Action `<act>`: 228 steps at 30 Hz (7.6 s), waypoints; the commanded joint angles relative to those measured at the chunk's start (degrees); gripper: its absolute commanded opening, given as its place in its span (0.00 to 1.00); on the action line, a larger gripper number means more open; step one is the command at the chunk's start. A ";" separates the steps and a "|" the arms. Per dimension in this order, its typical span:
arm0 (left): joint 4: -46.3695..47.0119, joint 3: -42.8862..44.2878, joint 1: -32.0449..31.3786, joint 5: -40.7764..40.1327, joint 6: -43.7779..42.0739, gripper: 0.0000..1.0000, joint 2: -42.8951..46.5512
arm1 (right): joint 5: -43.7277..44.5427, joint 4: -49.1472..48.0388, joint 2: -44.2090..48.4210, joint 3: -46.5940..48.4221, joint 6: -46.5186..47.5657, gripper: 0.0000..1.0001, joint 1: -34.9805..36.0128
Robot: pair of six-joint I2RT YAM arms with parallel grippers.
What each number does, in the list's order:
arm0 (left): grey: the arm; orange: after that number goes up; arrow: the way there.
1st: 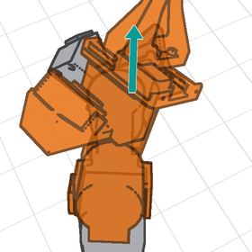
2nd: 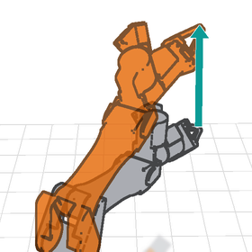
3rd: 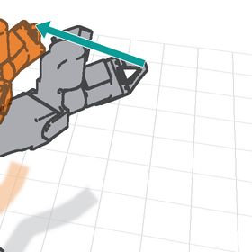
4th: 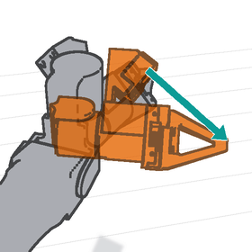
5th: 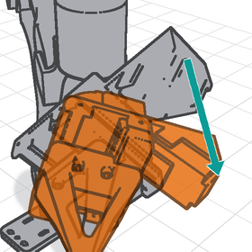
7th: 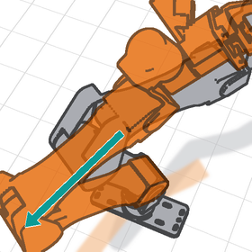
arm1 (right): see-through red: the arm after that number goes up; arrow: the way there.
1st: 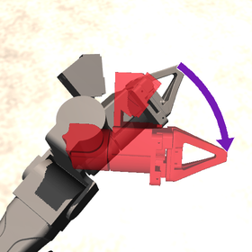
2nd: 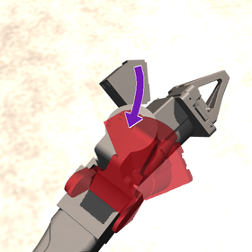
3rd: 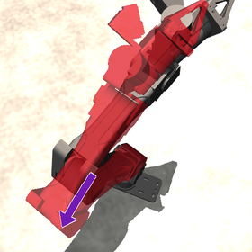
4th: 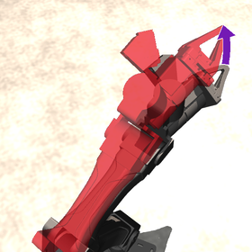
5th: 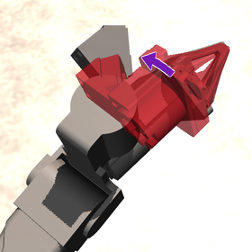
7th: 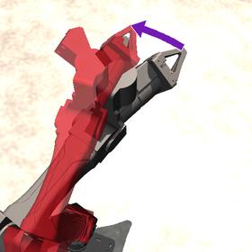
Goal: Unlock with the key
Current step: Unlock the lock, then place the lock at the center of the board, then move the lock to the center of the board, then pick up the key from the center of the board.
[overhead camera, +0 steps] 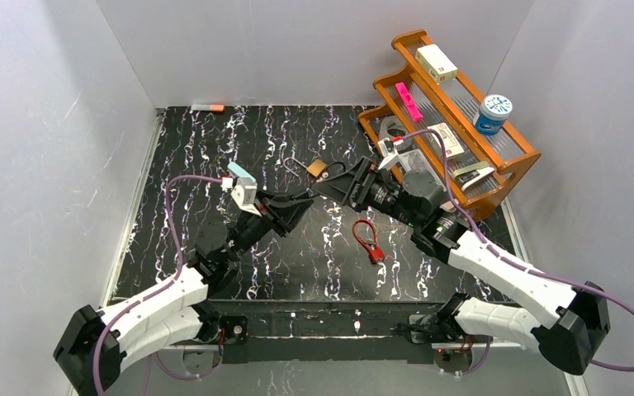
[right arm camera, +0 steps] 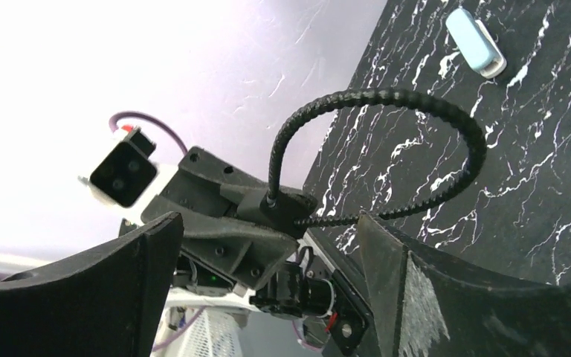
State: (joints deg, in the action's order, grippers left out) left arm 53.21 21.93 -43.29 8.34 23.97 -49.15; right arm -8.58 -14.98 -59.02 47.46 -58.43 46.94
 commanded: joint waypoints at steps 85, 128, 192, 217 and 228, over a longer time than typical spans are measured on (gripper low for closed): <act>-25.99 4.82 14.68 -36.38 20.96 0.63 -26.98 | 19.91 23.16 9.51 -11.12 10.57 0.85 1.58; -46.71 7.92 15.51 0.61 18.33 0.92 -11.95 | 21.10 46.94 -24.77 5.34 29.19 0.66 -1.15; -45.55 6.28 15.51 1.33 18.40 0.92 -13.87 | 28.77 42.57 -41.29 13.32 31.21 0.19 0.00; -17.20 -0.61 12.88 21.44 29.97 0.70 -10.68 | 6.75 7.43 -9.71 -3.39 12.75 0.02 -2.41; -6.75 -1.12 4.76 13.48 41.41 0.52 -12.36 | -2.69 -13.23 -7.67 -8.78 -0.36 0.03 -2.46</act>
State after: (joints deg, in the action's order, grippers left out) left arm 40.18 21.17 -38.02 26.33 58.96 -61.10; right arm -6.44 -16.62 -67.37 38.41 -54.28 44.49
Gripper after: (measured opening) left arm 0.602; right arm 0.117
